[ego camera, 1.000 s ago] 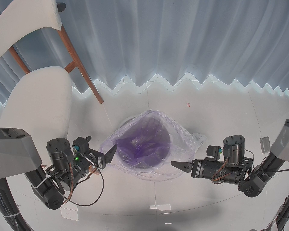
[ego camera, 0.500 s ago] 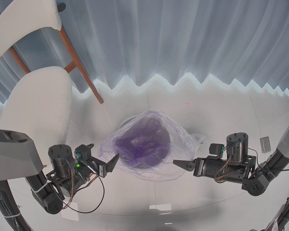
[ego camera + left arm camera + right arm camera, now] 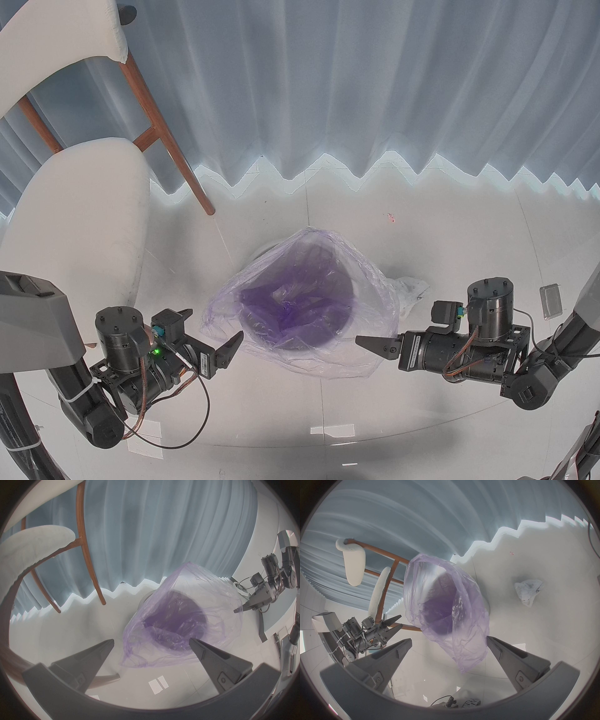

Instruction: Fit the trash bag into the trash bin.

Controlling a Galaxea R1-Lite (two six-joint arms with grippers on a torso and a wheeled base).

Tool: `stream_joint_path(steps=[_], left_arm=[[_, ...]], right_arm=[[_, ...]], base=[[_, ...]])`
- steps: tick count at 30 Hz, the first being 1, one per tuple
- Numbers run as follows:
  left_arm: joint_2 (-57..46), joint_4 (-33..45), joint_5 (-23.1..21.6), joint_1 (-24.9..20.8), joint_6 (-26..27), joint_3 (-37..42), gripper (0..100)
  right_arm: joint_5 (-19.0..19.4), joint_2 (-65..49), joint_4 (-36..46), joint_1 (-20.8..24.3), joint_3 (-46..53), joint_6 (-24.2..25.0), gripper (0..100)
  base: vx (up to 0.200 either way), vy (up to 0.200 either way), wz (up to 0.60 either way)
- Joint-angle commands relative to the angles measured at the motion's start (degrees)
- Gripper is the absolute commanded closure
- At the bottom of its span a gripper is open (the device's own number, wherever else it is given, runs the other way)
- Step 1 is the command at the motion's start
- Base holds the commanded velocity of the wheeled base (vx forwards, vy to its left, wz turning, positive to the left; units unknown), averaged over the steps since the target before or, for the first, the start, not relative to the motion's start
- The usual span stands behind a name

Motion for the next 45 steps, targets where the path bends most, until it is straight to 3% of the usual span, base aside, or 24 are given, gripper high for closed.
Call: stream_joint_path(steps=[1,15,27,35,40,45], left_arm=[[-0.08,-0.03,-0.01,0.10,0.06,0.28,0],[-1.05,-0.12,0.17,0.28,-0.21,-0.86,0],[-2.01,-0.12,0.43,0.37,0.06,-0.60,0],[-1.05,-0.12,7.90,-6.14,-1.88,-4.47,0],[-1.31,-0.12,7.99,-10.80,-10.49,-5.08,0],[-2.19,-0.12,7.81,-11.68,-11.19,-4.55,0]], right_arm=[[-0.01,0.20,-0.05,0.25,0.05,-0.01,0],[-0.88,0.47,-0.23,0.25,-0.48,-0.01,0],[-0.97,1.08,-0.31,0.51,-0.48,-0.01,0],[-2.99,1.26,-0.31,0.07,-2.32,-0.01,0],[-3.43,2.31,-0.40,0.42,-2.59,-0.01,0],[-3.52,3.28,-2.77,0.60,-2.50,-0.01,0]], base=[[0.000,0.000,0.00],[0.000,0.000,0.00],[0.200,0.000,0.00],[0.075,0.000,0.00],[0.000,0.000,0.00],[0.000,0.000,0.00]])
